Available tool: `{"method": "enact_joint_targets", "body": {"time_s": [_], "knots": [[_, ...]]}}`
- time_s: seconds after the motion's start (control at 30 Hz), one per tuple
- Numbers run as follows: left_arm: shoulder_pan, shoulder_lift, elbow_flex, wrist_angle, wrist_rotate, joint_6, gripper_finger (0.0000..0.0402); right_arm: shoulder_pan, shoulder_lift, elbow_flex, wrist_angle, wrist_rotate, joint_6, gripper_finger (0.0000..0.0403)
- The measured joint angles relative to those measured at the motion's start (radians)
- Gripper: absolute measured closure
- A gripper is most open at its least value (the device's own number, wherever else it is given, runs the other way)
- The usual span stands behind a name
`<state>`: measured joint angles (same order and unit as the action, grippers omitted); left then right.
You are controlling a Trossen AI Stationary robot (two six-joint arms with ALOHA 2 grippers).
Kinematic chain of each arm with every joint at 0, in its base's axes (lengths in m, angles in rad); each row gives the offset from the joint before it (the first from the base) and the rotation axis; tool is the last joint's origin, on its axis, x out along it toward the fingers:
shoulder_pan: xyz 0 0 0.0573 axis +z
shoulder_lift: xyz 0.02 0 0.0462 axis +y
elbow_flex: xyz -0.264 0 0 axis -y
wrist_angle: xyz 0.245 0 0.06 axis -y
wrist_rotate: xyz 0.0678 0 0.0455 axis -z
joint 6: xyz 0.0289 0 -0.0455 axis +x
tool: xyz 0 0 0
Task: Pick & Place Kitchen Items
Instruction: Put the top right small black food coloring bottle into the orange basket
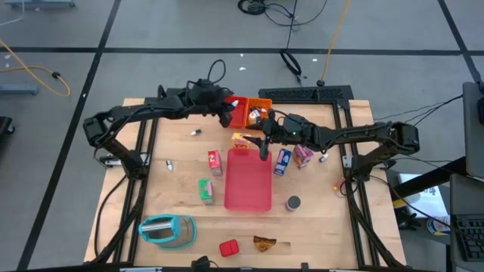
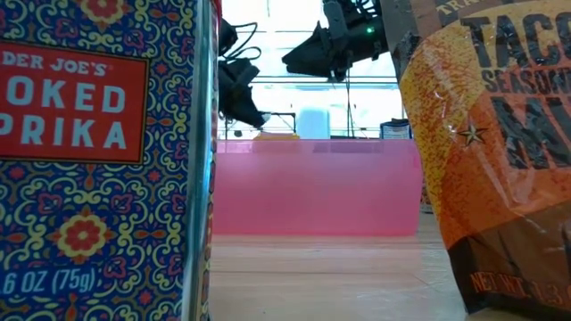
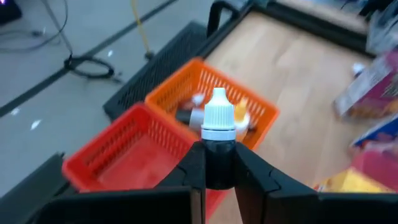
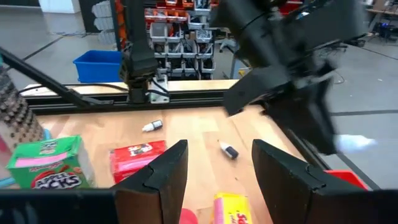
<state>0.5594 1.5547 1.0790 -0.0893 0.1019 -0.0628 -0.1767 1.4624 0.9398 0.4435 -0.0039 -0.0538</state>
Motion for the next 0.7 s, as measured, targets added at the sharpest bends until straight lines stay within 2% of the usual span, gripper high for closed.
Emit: {"method": "enact_joint_targets", "body": {"time_s": [0.2, 0.37, 0.7], "knots": [[-0.005, 0.04, 0.0, 0.138, 0.043, -0.038, 0.0368, 0.041, 0.0, 0.0, 0.0, 0.0, -0.016, 0.0232], [-0.004, 0.102, 0.002, 0.245, 0.082, -0.068, 0.0358, 0.066, 0.0, 0.0, 0.001, 0.001, -0.02, 0.0232], [-0.019, 0.205, 0.002, 0.44, 0.083, -0.195, 0.0361, 0.074, 0.0, 0.0, 0.001, 0.002, -0.038, 0.0232]]}}
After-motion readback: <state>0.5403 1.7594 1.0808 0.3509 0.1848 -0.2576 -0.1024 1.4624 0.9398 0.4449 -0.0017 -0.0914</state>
